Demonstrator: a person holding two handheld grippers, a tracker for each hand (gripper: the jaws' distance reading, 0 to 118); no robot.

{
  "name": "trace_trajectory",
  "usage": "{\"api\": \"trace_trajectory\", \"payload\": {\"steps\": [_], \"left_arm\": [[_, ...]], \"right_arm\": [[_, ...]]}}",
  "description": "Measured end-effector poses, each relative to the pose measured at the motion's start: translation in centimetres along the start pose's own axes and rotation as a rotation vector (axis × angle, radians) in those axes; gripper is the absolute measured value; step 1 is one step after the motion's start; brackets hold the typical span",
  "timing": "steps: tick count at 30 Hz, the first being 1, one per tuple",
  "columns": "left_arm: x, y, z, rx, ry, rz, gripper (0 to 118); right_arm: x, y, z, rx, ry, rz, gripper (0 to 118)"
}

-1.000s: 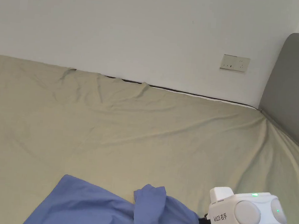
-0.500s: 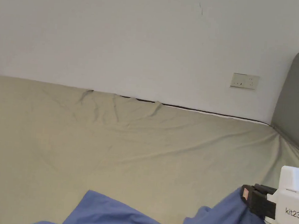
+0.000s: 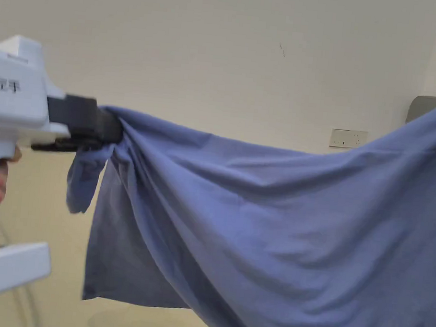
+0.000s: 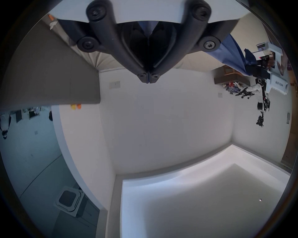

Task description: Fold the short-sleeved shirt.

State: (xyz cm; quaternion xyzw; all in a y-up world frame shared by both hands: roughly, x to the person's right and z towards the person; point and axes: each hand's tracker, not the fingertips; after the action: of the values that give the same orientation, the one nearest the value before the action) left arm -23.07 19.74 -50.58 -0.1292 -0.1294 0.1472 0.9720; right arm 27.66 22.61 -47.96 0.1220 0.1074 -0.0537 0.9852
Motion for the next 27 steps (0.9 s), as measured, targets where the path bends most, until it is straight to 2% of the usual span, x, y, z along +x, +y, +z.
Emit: {"api": "trace_trajectory", "payload": {"steps": [1,3,6,7,8,9,10,11,12,13,14,17,20,21,22,27], "left_arm": [[0.8,1.0,0.2,0.003,0.032,-0.038,11],[1.6,2.5,0.4,-0.025,0.106,-0.121,11],[1.7,3.7,1.1,-0.033,0.112,-0.124,11],[0.5,4.0,1.1,-0.019,0.086,-0.103,11],[0.2,4.1,1.2,-0.024,0.063,-0.104,11],[0.1,4.0,1.2,-0.027,0.063,-0.099,11],[0.0,3.9,1.0,-0.030,0.064,-0.104,11],[-0.1,3.7,0.6,-0.048,0.072,-0.112,11],[-0.3,3.6,0.2,-0.069,0.087,-0.118,11],[-0.7,3.6,-0.2,-0.074,0.090,-0.118,11],[-1.2,3.8,-0.8,-0.094,0.088,-0.092,11],[-1.7,4.3,-2.5,-0.123,0.078,-0.062,11],[-2.2,6.2,-5.7,-0.159,0.103,-0.073,11],[-2.3,7.0,-6.6,-0.160,0.110,-0.072,11],[-2.4,8.0,-7.7,-0.156,0.113,-0.068,10],[-2.1,13.1,-13.1,-0.086,0.070,-0.090,10]], "right_arm": [[0.9,0.3,0.0,0.058,-0.008,0.099,0],[0.9,1.4,0.5,0.101,-0.056,0.148,0],[2.2,2.6,0.6,0.130,-0.058,0.079,0],[2.7,2.9,0.4,0.102,-0.060,-0.028,0],[2.8,2.8,0.2,0.113,-0.064,0.020,0],[2.3,2.9,0.2,0.164,-0.056,0.129,0],[2.4,2.6,-0.3,0.085,-0.080,0.020,0],[2.3,2.6,-0.7,0.132,-0.068,0.108,0],[2.4,2.3,-1.3,0.079,-0.070,0.047,0],[2.0,2.2,-1.9,0.105,-0.064,0.114,0],[2.0,2.2,-2.7,0.090,-0.064,0.097,0],[1.4,2.6,-5.5,0.089,-0.059,0.130,0],[1.0,4.1,-9.3,0.134,-0.046,0.098,0],[1.1,4.9,-10.4,0.182,-0.033,0.109,0],[1.2,5.5,-11.8,0.209,-0.027,0.059,0],[1.4,7.0,-18.2,0.298,-0.043,0.089,0]]}}
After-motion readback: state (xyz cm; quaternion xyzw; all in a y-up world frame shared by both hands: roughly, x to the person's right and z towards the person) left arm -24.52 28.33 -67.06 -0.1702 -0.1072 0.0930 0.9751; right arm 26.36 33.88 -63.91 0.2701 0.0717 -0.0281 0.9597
